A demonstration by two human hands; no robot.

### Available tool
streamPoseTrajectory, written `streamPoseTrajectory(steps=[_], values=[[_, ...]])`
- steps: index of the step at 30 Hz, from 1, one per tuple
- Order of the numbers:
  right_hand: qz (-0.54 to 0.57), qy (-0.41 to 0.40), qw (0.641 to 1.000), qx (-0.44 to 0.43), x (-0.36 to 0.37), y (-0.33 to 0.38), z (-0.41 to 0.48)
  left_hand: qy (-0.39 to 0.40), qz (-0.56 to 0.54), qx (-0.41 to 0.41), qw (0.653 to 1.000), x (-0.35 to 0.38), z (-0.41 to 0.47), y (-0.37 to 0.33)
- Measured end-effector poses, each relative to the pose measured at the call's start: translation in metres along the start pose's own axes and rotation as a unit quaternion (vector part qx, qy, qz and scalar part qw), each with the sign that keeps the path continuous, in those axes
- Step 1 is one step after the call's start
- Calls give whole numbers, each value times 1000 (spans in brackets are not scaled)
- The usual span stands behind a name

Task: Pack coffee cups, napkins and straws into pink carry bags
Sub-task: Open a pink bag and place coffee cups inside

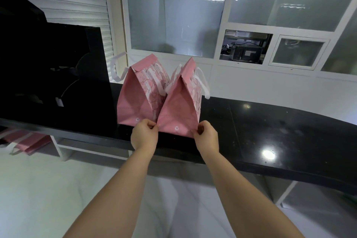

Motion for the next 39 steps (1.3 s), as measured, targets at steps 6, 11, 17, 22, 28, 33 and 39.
streamPoseTrajectory(steps=[6,11,17,22,28,33,39], values=[[22,-50,998,-38,-40,-13,-29,97,-1,155,983,11,-34,-30],[-160,-43,981,-105,-96,-18,-61,264,83,344,897,55,-89,-91],[-393,-96,913,-43,-152,-76,-150,380,175,451,788,101,-201,-105],[-459,-99,877,105,-165,-145,-268,477,173,509,695,115,-323,-82],[-472,-136,830,264,-210,-184,-435,548,111,574,598,95,-474,-87],[-482,-189,769,375,-274,-183,-580,578,22,620,530,48,-600,-131],[-475,-233,691,492,-324,-167,-763,629,-79,658,406,-48,-771,-166]])
Point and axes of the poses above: each hand's wrist, its own z-axis towards the middle knuckle, its own x-axis out of the palm, y = z × x, the point moved 6 cm from there along z, towards the middle knuckle, and after that the axes turned 12 degrees about -z, right-handed, at the moved point
